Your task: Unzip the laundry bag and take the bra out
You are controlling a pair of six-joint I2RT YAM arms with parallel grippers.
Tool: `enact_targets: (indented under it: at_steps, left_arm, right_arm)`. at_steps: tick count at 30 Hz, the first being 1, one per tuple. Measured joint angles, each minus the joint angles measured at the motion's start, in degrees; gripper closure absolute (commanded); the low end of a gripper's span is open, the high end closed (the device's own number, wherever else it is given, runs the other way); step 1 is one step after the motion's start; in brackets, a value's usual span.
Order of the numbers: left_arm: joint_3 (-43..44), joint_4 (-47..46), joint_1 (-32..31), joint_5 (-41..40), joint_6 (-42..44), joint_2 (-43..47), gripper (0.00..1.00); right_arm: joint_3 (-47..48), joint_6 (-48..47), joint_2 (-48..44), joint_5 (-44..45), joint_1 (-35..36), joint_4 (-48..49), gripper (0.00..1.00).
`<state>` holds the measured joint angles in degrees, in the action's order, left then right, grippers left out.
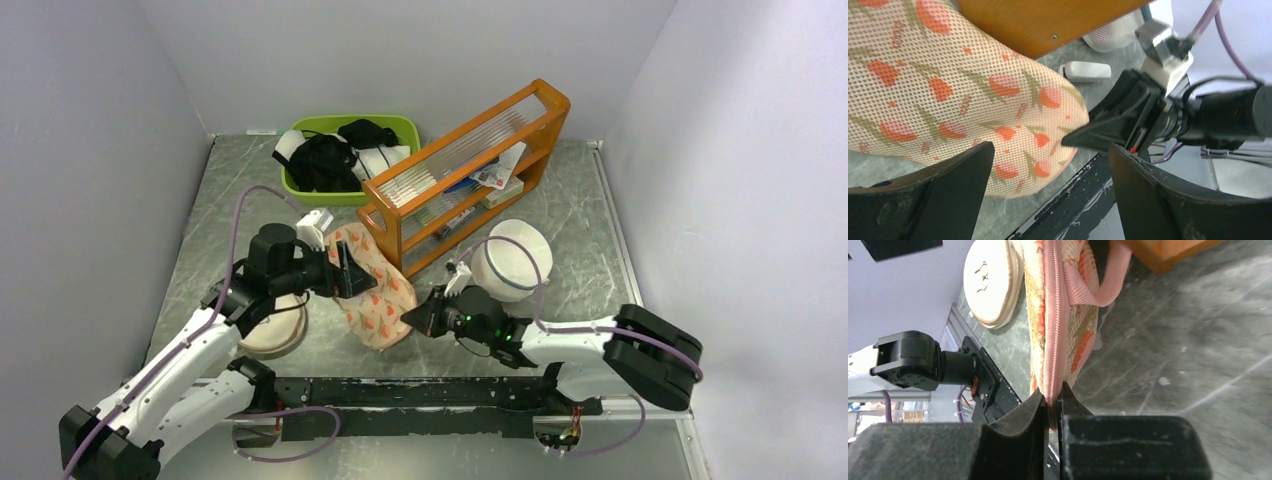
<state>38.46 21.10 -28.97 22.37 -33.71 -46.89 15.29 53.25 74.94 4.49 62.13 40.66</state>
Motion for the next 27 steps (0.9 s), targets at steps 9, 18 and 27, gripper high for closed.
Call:
enact_targets:
  at_steps: [9,18,27]
  left_arm:
    - [-4.17,-5.92,-11.43,-2.32,4.0,0.17,0.07]
    - [-4.46,-8.37,-41.46,-25.05,9.97,-3.19,0.14]
    - [-1.49,-8.55,-62.93,-49.22,17.05,-24.94,0.3]
  right_arm:
    - [2.14,-5.49,-11.13,-17.73,-14.84,-20.06,1.0]
    - [5.4,-7.69,-10.64,-32.65,-26.27,-30.03,1.0]
    - [8.26,-10.19,-11.87,-38.49,-29.57,-36.28,1.0]
